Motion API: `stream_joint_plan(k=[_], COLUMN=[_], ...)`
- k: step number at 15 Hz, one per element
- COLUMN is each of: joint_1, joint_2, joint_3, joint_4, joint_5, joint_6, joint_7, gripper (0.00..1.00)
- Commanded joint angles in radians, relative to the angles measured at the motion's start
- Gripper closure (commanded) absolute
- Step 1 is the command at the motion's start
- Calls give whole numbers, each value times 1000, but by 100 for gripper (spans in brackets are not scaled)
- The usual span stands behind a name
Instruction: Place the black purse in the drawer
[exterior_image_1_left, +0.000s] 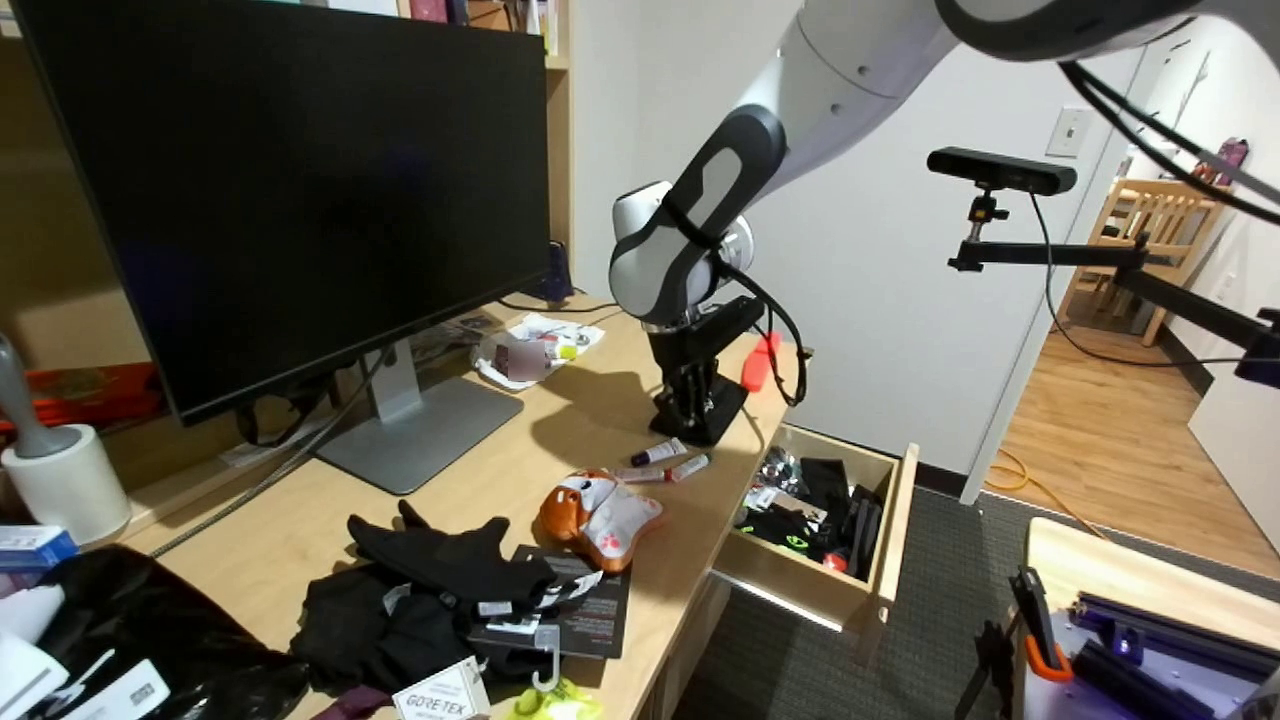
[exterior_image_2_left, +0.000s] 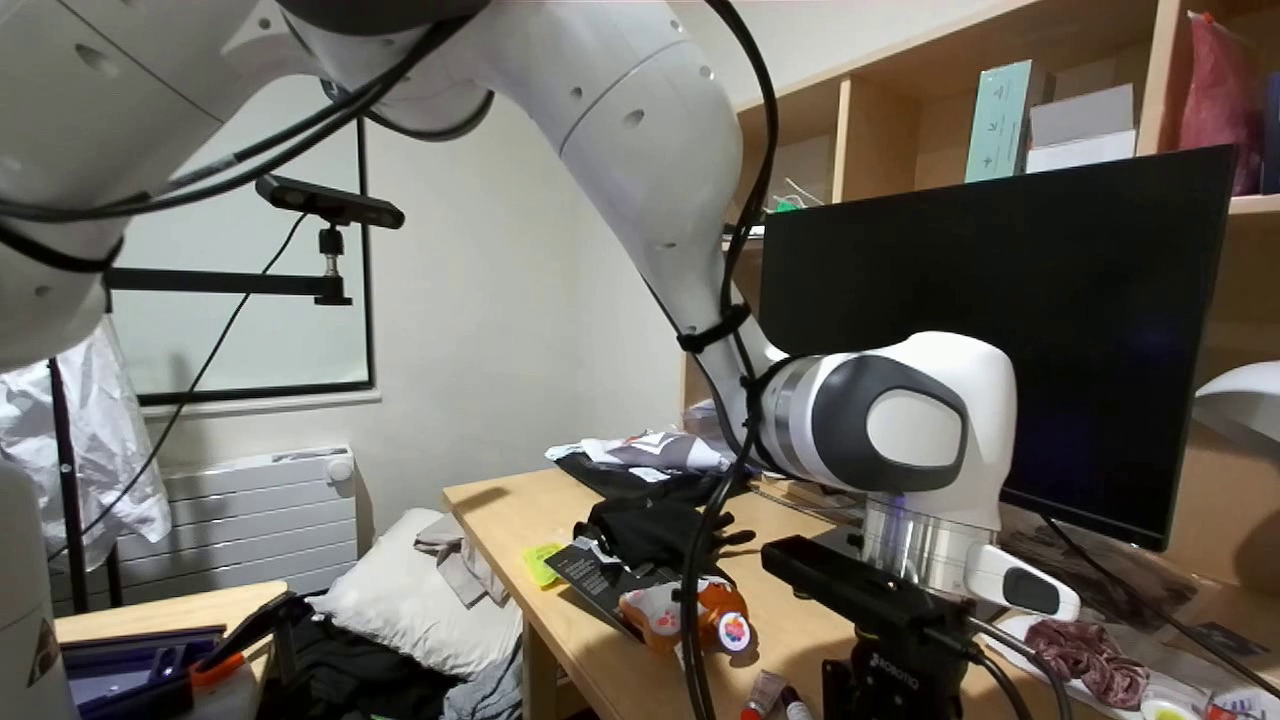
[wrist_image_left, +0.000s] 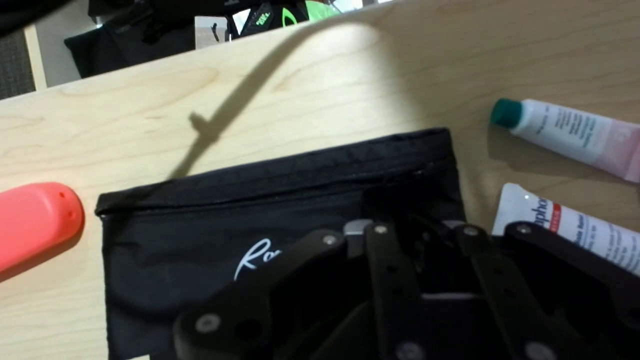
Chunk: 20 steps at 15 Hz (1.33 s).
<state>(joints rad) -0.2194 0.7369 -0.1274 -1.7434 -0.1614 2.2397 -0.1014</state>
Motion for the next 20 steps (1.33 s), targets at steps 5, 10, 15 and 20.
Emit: stream_joint_plan(k=[5,10,15,20], joint_1=[-9,-10,15,15], joint_2=[-143,-231,-249,-240], joint_3=[49,40,17,22], joint_4=[-118,-186,-170,-155], joint_5=[39,44,20,52], joint_6=[-36,-50,-54,-56], joint_7=[-97,-113,-62,-44], gripper=[92,66,35,28])
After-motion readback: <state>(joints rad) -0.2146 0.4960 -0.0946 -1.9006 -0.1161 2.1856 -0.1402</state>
